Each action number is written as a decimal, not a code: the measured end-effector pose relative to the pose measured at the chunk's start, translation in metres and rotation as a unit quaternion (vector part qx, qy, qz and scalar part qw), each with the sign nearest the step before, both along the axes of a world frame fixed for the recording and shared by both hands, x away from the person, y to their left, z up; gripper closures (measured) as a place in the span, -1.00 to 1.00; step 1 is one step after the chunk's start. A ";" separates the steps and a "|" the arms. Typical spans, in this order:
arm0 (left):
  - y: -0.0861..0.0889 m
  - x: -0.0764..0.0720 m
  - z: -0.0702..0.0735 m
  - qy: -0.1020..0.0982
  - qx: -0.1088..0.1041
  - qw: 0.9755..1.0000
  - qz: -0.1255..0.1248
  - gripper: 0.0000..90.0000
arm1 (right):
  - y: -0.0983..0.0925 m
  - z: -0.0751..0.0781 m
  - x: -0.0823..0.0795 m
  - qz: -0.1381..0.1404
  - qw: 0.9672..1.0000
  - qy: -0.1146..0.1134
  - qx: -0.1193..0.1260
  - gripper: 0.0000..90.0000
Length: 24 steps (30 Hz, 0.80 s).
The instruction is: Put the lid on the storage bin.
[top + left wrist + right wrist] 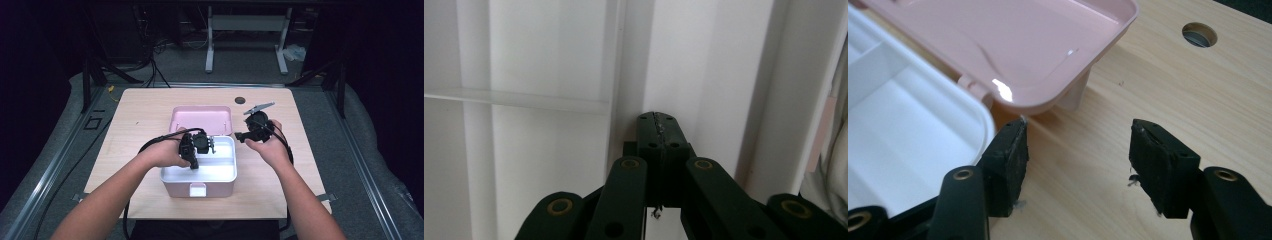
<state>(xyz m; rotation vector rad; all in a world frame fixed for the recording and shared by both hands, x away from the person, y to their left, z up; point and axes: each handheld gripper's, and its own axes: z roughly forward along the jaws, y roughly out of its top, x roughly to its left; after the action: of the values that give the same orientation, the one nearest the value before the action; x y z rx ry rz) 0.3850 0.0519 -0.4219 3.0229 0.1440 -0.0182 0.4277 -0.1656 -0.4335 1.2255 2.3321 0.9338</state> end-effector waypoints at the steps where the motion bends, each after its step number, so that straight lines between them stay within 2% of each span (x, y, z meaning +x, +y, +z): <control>1: 0.000 0.000 0.000 0.000 0.001 1.000 -0.001 1.00 | 0.002 0.000 0.003 -0.011 1.000 -0.002 0.002 -0.07; 4: 0.000 0.000 0.000 0.001 -0.001 1.000 0.001 1.00 | 0.006 -0.002 0.014 -0.037 0.999 -0.009 0.009 -0.01; 11: 0.000 0.000 0.000 0.000 -0.001 1.000 -0.002 1.00 | 0.018 -0.013 0.040 -0.073 0.996 -0.033 0.030 0.22; 14: 0.001 0.000 0.000 0.000 -0.002 1.000 -0.001 1.00 | 0.025 -0.014 0.048 -0.083 0.995 -0.050 0.021 0.29; 21: 0.002 0.000 0.001 0.001 -0.002 1.000 -0.003 1.00 | 0.033 -0.022 0.069 -0.102 0.993 -0.060 0.029 0.45; 24: 0.002 -0.001 0.000 -0.001 -0.005 1.000 -0.003 1.00 | 0.035 -0.028 0.079 -0.112 0.992 -0.052 0.033 0.48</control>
<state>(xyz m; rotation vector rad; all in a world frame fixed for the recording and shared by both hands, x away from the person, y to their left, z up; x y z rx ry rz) 0.3845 0.0538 -0.4216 3.0125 0.1337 -0.0175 0.5064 -0.1307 -0.4616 1.3968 2.0472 0.9783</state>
